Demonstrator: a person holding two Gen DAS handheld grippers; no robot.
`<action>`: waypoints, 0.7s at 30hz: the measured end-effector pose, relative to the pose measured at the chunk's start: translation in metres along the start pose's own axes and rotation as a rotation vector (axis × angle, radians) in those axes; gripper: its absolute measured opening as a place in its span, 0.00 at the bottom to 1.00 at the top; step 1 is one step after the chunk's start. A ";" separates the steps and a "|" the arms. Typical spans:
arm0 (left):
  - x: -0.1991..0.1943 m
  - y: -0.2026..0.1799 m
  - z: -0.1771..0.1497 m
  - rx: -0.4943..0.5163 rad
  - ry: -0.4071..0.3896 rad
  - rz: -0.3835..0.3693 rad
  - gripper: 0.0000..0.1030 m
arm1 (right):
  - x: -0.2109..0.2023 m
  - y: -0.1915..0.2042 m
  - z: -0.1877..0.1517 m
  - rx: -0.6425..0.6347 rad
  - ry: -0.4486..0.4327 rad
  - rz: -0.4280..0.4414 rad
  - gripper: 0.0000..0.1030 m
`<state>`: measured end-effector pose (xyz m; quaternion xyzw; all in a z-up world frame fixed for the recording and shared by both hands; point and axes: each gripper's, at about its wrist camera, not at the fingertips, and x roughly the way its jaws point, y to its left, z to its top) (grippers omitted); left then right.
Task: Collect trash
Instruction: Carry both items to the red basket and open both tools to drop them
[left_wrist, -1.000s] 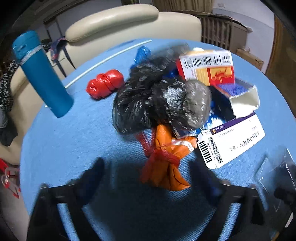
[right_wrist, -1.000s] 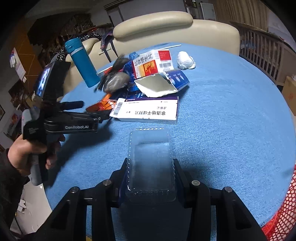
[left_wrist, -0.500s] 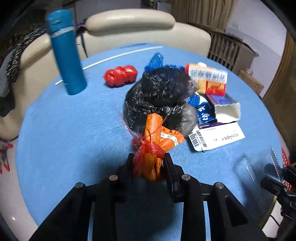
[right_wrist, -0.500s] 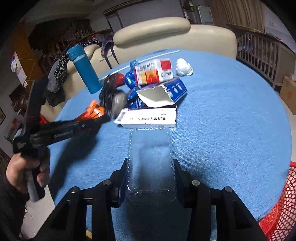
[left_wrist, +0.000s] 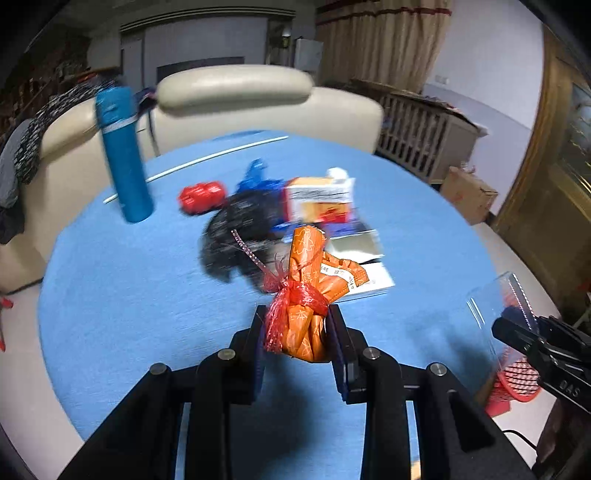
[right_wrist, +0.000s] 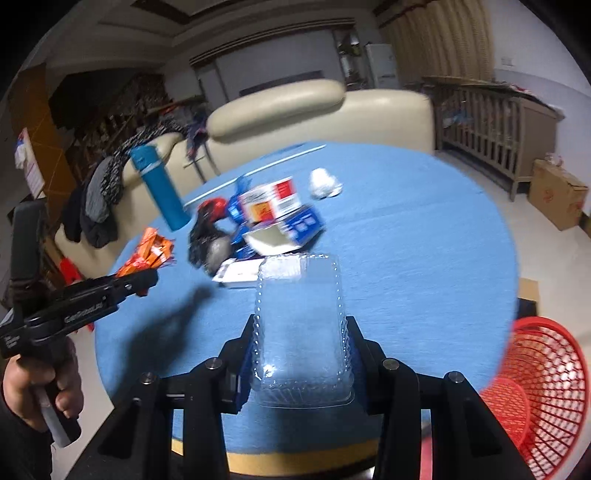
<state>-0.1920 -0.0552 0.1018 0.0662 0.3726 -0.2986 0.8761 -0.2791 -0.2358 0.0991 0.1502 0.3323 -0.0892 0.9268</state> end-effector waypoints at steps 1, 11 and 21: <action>0.000 -0.008 0.002 0.012 -0.004 -0.013 0.31 | -0.008 -0.011 -0.001 0.017 -0.014 -0.023 0.44; 0.001 -0.106 0.009 0.161 -0.002 -0.151 0.31 | -0.056 -0.124 -0.023 0.217 -0.066 -0.241 0.44; 0.013 -0.210 0.005 0.333 0.036 -0.273 0.31 | -0.064 -0.210 -0.054 0.339 -0.020 -0.364 0.45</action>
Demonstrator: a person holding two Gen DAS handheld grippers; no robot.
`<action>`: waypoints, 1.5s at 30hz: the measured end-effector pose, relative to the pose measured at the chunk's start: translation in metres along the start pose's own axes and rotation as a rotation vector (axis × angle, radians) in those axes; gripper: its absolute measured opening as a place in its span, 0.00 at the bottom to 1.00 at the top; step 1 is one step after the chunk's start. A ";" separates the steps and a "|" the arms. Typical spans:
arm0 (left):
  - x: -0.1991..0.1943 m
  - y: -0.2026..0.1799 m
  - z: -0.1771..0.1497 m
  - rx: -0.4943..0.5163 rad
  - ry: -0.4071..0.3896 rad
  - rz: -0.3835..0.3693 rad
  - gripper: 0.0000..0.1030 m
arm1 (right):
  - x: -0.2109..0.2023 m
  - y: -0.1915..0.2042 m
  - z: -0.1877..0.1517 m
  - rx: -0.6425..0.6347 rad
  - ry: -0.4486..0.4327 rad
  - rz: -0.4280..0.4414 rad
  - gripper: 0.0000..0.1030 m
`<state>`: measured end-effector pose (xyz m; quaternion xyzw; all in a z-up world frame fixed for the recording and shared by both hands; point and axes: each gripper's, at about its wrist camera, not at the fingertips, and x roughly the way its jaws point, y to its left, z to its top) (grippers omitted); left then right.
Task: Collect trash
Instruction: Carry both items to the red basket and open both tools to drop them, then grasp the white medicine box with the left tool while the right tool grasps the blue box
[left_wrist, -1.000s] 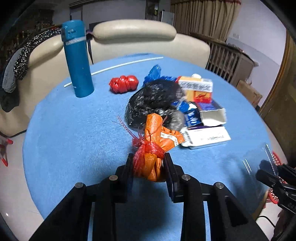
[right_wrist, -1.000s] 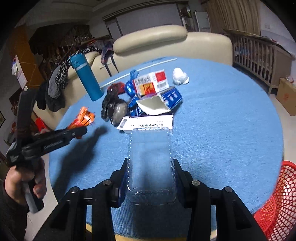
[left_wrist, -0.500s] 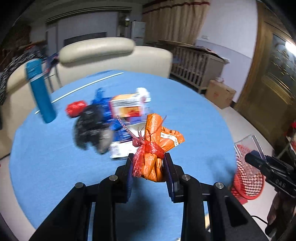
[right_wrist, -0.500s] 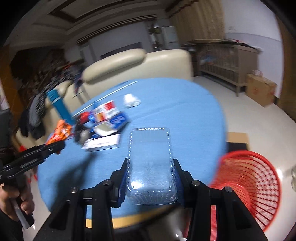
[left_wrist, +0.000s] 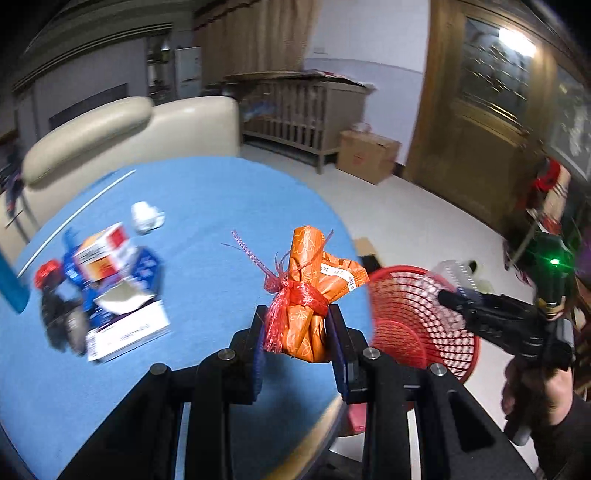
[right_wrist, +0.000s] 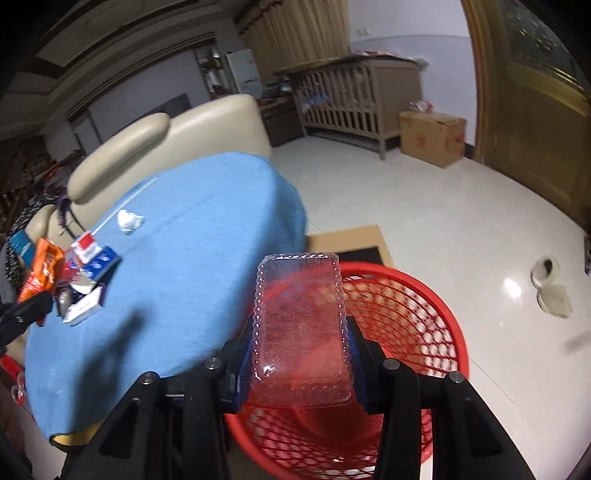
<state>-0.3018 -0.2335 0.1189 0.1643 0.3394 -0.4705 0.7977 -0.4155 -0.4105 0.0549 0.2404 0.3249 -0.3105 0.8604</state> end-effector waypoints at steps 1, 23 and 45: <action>0.003 -0.007 0.001 0.012 0.005 -0.011 0.31 | 0.004 -0.008 -0.002 0.012 0.012 -0.006 0.46; 0.086 -0.104 0.016 0.187 0.159 -0.105 0.73 | -0.010 -0.129 -0.012 0.355 -0.036 -0.055 0.75; -0.007 0.136 -0.041 -0.302 0.013 0.223 0.81 | 0.036 -0.113 -0.050 0.370 0.217 -0.001 0.77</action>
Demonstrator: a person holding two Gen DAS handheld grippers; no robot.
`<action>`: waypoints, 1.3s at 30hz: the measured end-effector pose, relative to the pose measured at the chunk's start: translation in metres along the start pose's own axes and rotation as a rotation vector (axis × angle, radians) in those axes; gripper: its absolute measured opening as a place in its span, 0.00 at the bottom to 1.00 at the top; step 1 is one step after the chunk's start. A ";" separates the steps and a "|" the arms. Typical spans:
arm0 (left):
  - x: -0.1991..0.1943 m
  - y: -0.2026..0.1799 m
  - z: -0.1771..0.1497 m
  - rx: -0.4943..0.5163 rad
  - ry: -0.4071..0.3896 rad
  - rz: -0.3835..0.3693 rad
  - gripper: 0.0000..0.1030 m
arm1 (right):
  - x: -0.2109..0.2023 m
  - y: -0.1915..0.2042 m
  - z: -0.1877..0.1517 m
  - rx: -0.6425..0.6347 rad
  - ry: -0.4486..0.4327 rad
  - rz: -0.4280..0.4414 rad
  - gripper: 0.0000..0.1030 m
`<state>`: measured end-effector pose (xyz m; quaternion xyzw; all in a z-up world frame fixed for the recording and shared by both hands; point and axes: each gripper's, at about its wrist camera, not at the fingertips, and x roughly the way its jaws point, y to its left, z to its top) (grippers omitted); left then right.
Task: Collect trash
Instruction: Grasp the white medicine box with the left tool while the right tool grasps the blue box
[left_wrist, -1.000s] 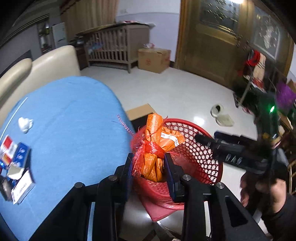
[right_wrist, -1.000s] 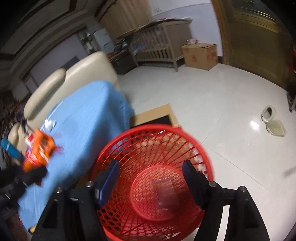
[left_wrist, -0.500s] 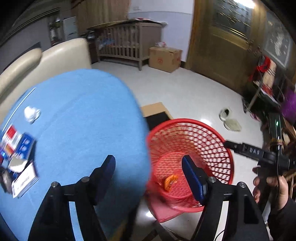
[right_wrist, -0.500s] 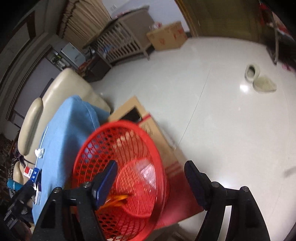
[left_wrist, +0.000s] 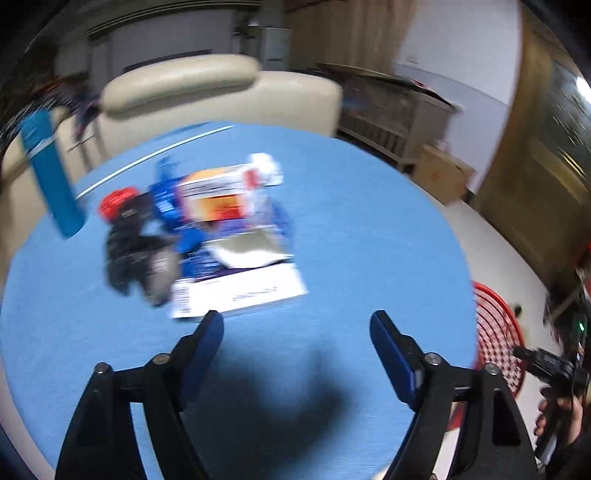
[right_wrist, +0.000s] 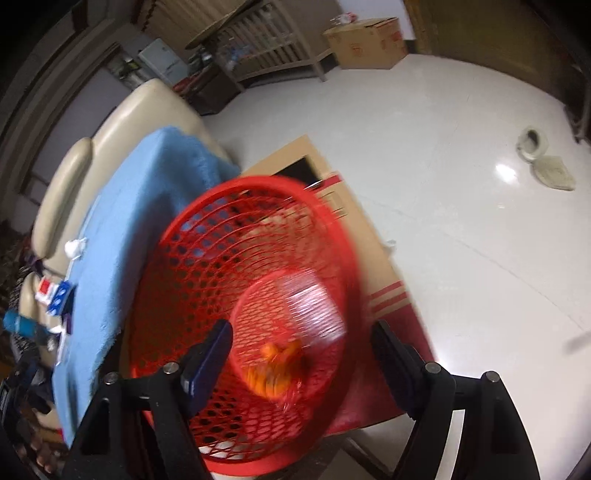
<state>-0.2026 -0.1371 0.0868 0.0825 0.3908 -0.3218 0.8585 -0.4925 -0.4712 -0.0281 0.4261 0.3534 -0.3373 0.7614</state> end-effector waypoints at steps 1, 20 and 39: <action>0.003 0.009 0.000 -0.009 0.007 0.009 0.81 | -0.002 -0.001 0.002 0.009 -0.009 -0.011 0.77; 0.096 0.027 0.039 0.624 0.288 -0.149 0.81 | -0.040 0.096 0.007 -0.178 -0.118 0.006 0.77; 0.037 0.064 -0.009 0.251 0.280 -0.133 0.52 | 0.012 0.263 -0.008 -0.496 -0.002 0.158 0.77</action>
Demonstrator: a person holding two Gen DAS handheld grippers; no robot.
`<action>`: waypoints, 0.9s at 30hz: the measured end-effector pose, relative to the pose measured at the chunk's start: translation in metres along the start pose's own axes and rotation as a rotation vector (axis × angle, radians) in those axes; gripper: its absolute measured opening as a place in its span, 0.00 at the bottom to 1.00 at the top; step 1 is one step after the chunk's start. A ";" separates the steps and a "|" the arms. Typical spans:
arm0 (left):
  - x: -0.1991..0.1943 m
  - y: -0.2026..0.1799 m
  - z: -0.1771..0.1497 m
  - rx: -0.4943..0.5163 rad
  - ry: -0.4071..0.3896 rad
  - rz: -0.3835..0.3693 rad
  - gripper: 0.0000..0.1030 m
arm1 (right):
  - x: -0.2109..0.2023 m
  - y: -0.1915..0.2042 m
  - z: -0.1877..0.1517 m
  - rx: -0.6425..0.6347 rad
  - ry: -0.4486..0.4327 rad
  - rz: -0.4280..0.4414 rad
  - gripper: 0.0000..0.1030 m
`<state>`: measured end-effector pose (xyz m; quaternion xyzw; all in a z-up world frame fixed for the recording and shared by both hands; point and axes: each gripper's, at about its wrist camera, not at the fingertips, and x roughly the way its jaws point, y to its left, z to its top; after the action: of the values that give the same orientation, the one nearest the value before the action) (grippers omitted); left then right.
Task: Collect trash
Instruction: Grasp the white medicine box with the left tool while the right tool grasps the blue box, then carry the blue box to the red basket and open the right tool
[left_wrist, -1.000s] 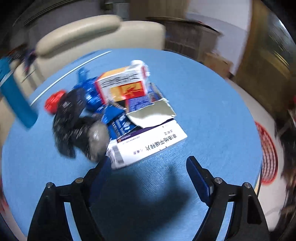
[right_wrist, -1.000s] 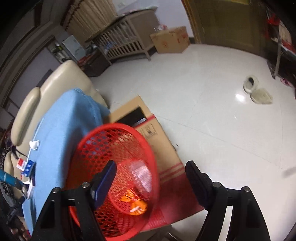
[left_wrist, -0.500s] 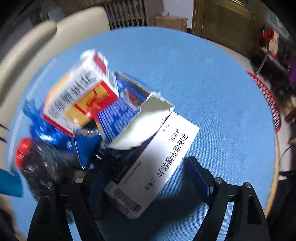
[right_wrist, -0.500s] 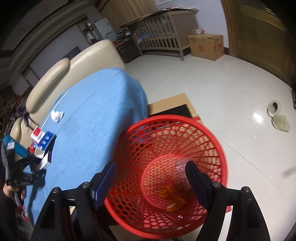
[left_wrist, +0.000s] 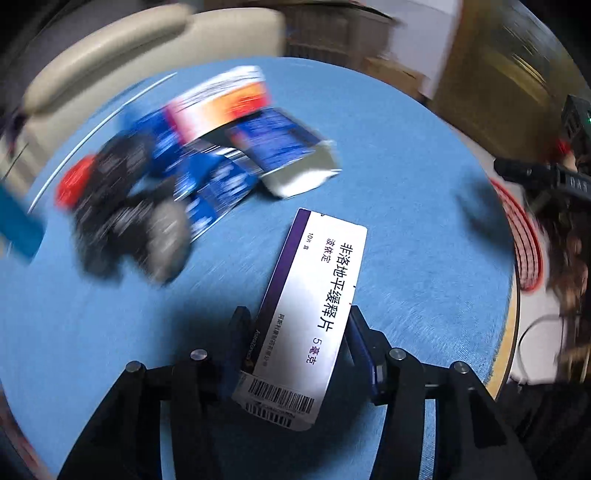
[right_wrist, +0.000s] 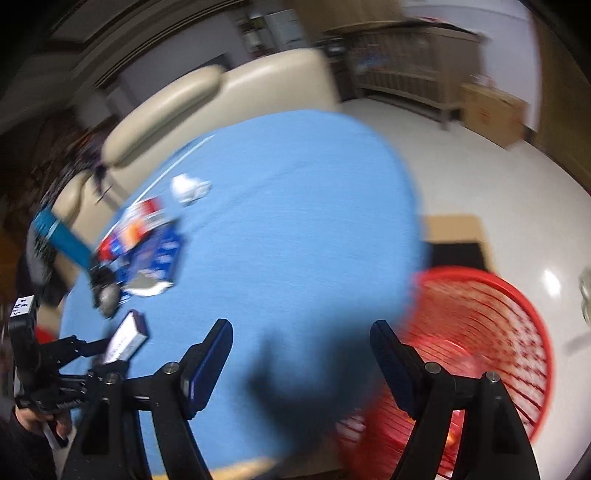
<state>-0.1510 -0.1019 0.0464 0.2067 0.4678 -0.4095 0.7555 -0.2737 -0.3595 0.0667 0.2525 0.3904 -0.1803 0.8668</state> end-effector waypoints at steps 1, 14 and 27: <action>-0.003 0.005 -0.005 -0.037 -0.007 0.012 0.53 | 0.008 0.018 0.005 -0.034 0.012 0.022 0.77; -0.029 0.033 -0.050 -0.357 -0.130 0.136 0.52 | 0.095 0.182 0.037 -0.230 0.006 0.032 0.84; -0.019 0.043 -0.040 -0.386 -0.144 0.149 0.48 | 0.157 0.184 0.060 -0.221 0.160 -0.086 0.53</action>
<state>-0.1418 -0.0406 0.0411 0.0625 0.4659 -0.2690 0.8406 -0.0459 -0.2639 0.0347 0.1522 0.4861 -0.1527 0.8469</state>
